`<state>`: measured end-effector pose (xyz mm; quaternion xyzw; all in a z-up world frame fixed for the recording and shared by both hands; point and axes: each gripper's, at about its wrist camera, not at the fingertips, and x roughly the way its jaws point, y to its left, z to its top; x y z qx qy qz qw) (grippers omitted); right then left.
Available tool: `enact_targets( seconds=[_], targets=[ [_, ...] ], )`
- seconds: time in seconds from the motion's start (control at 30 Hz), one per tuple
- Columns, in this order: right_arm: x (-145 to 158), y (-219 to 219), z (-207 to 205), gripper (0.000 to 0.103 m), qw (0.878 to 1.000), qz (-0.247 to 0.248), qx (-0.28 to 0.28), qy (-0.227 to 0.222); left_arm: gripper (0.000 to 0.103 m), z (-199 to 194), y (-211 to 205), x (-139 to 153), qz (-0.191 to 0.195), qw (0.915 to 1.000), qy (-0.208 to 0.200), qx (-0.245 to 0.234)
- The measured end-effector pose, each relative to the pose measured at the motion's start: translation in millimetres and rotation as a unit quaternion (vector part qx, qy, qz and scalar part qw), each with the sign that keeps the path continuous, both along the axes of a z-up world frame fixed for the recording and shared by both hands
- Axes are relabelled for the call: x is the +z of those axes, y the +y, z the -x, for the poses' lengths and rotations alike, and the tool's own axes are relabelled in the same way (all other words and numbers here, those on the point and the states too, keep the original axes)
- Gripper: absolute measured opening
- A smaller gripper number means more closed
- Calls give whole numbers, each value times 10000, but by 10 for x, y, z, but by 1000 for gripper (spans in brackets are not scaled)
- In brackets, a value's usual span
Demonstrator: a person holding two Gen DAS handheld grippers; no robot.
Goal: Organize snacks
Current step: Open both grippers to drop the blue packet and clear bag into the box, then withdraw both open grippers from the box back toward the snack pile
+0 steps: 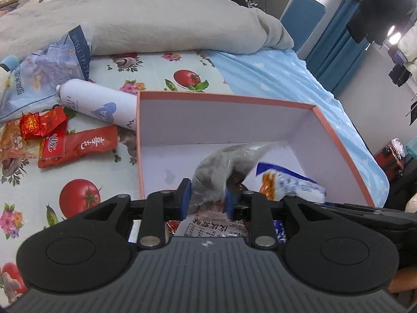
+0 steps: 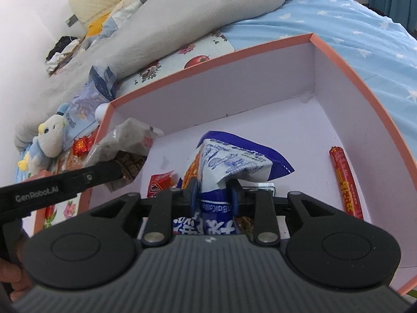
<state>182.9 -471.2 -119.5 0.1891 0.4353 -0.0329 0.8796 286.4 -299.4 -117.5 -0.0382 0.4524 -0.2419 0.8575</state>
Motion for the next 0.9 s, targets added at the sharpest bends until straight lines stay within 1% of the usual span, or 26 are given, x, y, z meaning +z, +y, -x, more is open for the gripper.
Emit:
enact_targets(
  seconds=[0.03, 0.07, 0.13, 0.17, 0.33, 0.57, 0.67, 0.9],
  targets=[
    [8, -11, 2, 45, 10000, -14, -21, 3, 55, 3, 2, 22, -29, 10000, 7, -40],
    [21, -5, 15, 58, 10000, -12, -46, 11, 62, 33, 17, 65, -65, 10000, -74, -5],
    [58, 6, 26, 67, 10000, -3, -39, -7, 63, 109, 63, 168, -86, 9996, -262, 40],
    [94, 21, 49, 65, 10000, -11, -33, -31, 63, 142, 90, 227, -42, 9995, -313, 22],
    [333, 123, 202, 65, 9996, 46, -97, -262, 63, 343, 267, 545, 126, 9982, -590, 23],
    [790, 362, 551, 65, 9961, 162, -124, -860, 63, 697, 594, 1013, 345, 9945, -988, 35],
    [935, 464, 698, 65, 9942, 152, -140, -1054, 63, 876, 756, 1200, 400, 9922, -1184, 30],
    [1191, 743, 1015, 65, 9897, 189, -196, -1403, 63, 1272, 1160, 1499, 539, 9881, -1437, 88]
  ],
)
